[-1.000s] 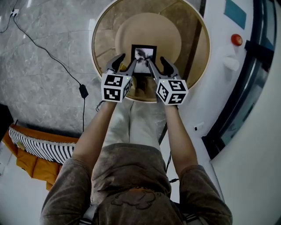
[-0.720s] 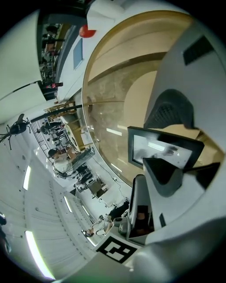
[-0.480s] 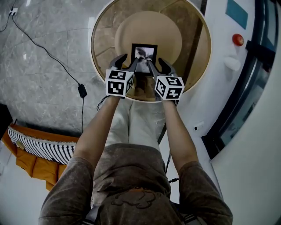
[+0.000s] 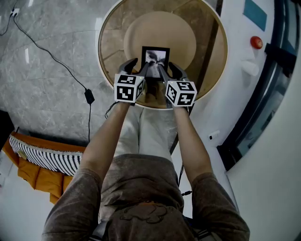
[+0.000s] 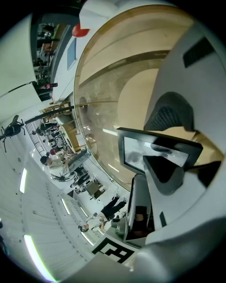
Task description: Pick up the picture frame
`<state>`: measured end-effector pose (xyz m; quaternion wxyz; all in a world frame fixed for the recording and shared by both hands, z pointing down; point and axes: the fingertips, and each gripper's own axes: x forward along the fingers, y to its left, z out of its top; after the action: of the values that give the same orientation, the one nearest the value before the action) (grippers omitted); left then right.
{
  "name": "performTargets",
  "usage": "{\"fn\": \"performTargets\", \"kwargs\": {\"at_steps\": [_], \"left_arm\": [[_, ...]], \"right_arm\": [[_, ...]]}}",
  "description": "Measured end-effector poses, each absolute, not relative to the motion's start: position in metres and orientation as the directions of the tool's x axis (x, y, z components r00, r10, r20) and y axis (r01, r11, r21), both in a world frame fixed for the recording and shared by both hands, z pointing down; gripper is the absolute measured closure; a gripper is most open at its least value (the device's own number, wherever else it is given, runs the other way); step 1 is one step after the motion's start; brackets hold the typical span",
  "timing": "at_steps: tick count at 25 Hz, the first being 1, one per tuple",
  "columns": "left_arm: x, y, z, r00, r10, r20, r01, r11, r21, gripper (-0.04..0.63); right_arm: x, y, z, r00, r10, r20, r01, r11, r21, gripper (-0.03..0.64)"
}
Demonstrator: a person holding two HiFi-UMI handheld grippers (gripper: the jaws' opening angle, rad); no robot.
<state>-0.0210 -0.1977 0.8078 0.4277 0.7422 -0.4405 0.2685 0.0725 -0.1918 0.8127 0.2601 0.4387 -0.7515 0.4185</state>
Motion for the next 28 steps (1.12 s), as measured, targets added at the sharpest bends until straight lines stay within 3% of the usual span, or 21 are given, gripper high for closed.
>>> {"fn": "performTargets", "kwargs": {"at_steps": [28], "left_arm": [[-0.016, -0.19, 0.82, 0.475, -0.406, 0.781, -0.88, -0.207, 0.427, 0.492]], "right_arm": [[0.075, -0.194, 0.818, -0.464, -0.442, 0.768, -0.886, 0.26, -0.385, 0.499]]}}
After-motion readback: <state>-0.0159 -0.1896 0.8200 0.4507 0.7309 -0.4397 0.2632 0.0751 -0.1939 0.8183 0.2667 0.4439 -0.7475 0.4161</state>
